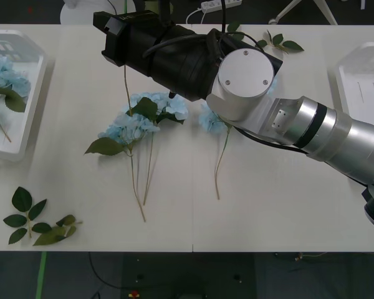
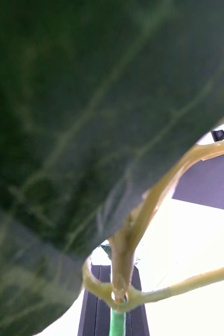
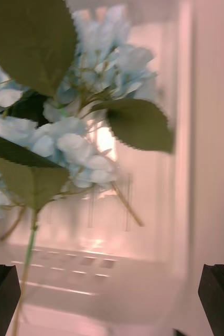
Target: Place the red flowers into the right box and the blue flowers into the left box. If a person shows an open palm, hand one flower to the person first, then continue sorting.
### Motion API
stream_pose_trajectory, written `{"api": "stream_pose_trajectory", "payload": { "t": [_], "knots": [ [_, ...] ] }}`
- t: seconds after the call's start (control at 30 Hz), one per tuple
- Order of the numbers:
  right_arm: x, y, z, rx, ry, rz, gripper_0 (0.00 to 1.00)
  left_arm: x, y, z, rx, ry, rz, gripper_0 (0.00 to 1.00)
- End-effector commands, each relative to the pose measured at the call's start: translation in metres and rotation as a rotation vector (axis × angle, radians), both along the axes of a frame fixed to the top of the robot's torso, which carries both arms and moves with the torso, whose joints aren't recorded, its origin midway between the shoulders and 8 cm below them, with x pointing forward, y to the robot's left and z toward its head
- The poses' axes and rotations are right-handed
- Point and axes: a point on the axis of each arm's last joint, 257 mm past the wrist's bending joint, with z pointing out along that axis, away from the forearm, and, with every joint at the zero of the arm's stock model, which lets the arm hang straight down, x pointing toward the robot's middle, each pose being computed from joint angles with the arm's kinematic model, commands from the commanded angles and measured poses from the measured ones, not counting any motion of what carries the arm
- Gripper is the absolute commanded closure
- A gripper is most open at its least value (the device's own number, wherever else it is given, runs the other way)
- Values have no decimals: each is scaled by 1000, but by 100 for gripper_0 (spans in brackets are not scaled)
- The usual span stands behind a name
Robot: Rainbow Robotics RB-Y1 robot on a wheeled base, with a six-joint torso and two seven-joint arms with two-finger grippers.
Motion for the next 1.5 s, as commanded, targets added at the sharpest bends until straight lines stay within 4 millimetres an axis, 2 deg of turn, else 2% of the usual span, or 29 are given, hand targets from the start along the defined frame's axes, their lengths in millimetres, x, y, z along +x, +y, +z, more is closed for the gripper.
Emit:
{"api": "stream_pose_trajectory", "payload": {
  "t": [0.03,0.13,0.17,0.23,0.27,0.3,0.47,0.57,0.73,1.0,1.13,1.27,1.4,1.5],
  "knots": [
    [-20,23,26,-1,-75,40,100,-25,-48,40,-119,-82,-123,0],
    [-19,23,26,-2,-76,39,100,-46,-98,50,-179,-109,-215,0],
    [-19,22,26,-2,-77,39,100,-54,-121,52,-207,-122,-256,0],
    [-19,22,27,-3,-78,38,100,-63,-146,54,-250,-138,-296,0],
    [-18,21,26,-4,-77,35,100,-69,-170,58,-284,-168,-334,0],
    [-18,21,26,-4,-77,35,100,-73,-185,58,-306,-179,-357,0],
    [-17,20,26,-6,-78,34,100,-86,-256,65,-362,-241,-485,0],
    [-16,19,25,-7,-78,32,100,-87,-289,68,-383,-289,-543,0],
    [-17,19,26,-7,-79,32,100,-77,-327,74,-404,-347,-595,0],
    [-16,18,25,-7,-77,31,100,-51,-365,92,-529,-417,-591,0],
    [-16,17,25,-7,-76,30,100,-29,-363,99,-551,-454,-548,0],
    [-14,16,25,-9,-75,27,100,-8,-379,97,-643,-448,-524,0],
    [-14,16,25,-9,-76,27,100,9,-388,94,-800,-472,-463,0],
    [-13,15,25,-10,-74,25,100,17,-391,93,-854,-483,-442,0]
  ]
}}
